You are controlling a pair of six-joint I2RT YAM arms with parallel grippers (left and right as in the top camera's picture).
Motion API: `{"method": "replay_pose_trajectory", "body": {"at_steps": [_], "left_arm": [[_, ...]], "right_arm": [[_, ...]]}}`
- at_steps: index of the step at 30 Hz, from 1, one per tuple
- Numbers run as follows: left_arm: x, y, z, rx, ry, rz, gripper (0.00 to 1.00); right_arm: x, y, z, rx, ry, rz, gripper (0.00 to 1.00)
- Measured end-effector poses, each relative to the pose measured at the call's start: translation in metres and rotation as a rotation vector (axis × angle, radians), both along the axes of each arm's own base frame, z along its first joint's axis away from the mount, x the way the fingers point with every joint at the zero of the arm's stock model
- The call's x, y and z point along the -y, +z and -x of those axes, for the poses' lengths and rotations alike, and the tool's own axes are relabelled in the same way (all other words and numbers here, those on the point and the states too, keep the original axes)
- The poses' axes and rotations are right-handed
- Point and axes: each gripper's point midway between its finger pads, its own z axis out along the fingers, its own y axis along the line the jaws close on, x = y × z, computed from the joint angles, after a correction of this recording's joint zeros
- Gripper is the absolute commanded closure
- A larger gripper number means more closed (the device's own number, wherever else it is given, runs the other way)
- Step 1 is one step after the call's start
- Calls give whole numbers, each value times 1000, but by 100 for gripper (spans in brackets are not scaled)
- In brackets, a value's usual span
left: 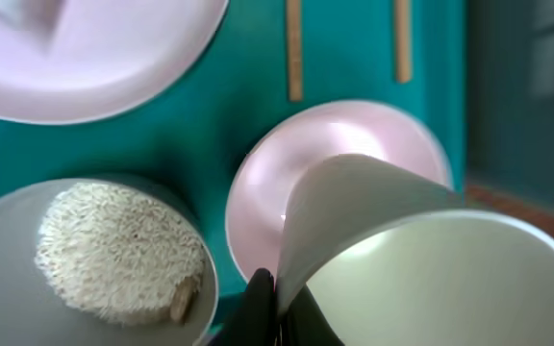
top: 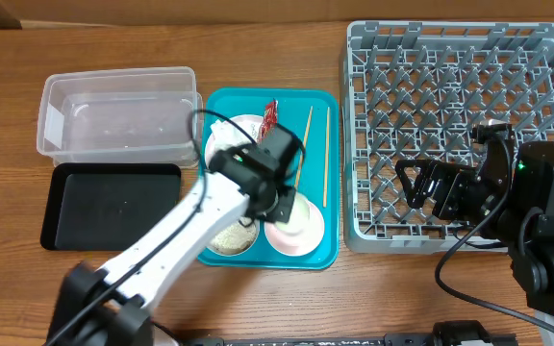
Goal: Sort waste into correct bins and load items into the dishwasher
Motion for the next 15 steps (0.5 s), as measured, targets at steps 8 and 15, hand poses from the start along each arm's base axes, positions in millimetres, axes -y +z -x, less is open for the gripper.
{"method": "replay_pose_trajectory", "body": {"at_steps": [8, 15], "left_arm": [[-13, 148, -28, 149, -14, 602, 96], [-8, 213, 7, 92, -214, 1067, 96]], "right_arm": [[-22, 15, 2, 54, 126, -75, 0], [-98, 59, 10, 238, 570, -256, 0]]}}
